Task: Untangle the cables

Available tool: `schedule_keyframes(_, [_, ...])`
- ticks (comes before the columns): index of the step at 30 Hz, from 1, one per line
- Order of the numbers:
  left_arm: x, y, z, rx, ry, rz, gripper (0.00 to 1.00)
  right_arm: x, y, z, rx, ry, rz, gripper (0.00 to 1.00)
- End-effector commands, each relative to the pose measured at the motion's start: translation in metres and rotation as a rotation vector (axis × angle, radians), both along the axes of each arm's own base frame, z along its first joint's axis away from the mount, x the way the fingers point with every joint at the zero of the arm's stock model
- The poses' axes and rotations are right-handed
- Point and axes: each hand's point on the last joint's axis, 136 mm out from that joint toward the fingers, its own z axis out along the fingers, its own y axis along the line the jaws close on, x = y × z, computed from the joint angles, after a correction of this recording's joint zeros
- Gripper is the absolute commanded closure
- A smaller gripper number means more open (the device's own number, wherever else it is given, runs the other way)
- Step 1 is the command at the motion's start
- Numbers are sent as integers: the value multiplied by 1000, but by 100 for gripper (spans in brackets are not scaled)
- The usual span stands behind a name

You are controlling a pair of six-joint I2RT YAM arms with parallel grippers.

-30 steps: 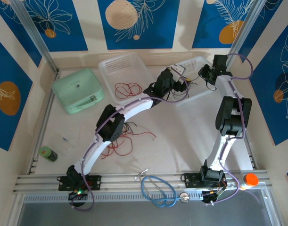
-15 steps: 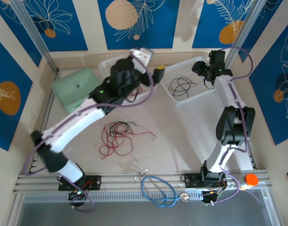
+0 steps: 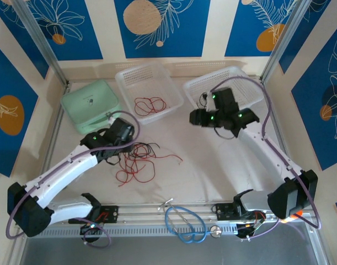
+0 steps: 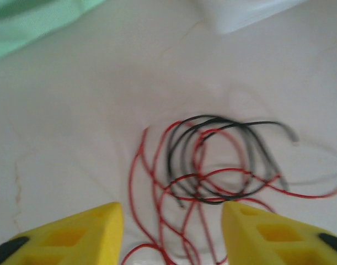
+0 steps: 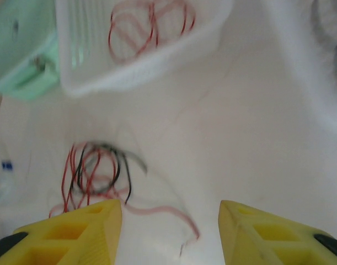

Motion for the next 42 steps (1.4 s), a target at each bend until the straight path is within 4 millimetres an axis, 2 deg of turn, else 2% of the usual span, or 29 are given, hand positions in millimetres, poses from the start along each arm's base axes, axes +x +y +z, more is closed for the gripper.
schedule_keyframes(1, [2,10,-38,-93,90,82,59,-38,13,-15,13,76,23,52])
schedule_keyframes(5, [22,21,-80,-75,134,84,62,-65,23,-36,-2,124,46,56])
schedule_keyframes(7, [28,24,-97,-51,176,81,66,-74,21,-43,-11,142,40,58])
schedule_keyframes(11, [38,24,-119,-20,221,80,68,-87,13,-51,-4,159,21,60])
schedule_keyframes(19, [41,31,-137,48,287,80,70,-99,-7,-54,-32,157,-17,60])
schedule_keyframes(23, [43,24,-148,31,318,51,72,-101,-14,-54,-31,154,-33,60])
schedule_keyframes(29, [37,20,-164,15,359,45,89,-104,-23,-53,-28,151,-59,60])
schedule_keyframes(33, [37,23,-154,22,336,44,97,-106,-28,-53,-21,151,-70,60])
schedule_keyframes(36, [39,25,-132,31,301,35,100,-109,-27,-53,-7,157,-59,60])
schedule_keyframes(39, [42,24,-93,41,237,16,100,-113,-14,-49,45,162,-14,60])
schedule_keyframes(42, [44,20,-40,60,151,-16,100,-117,11,-44,120,167,69,58])
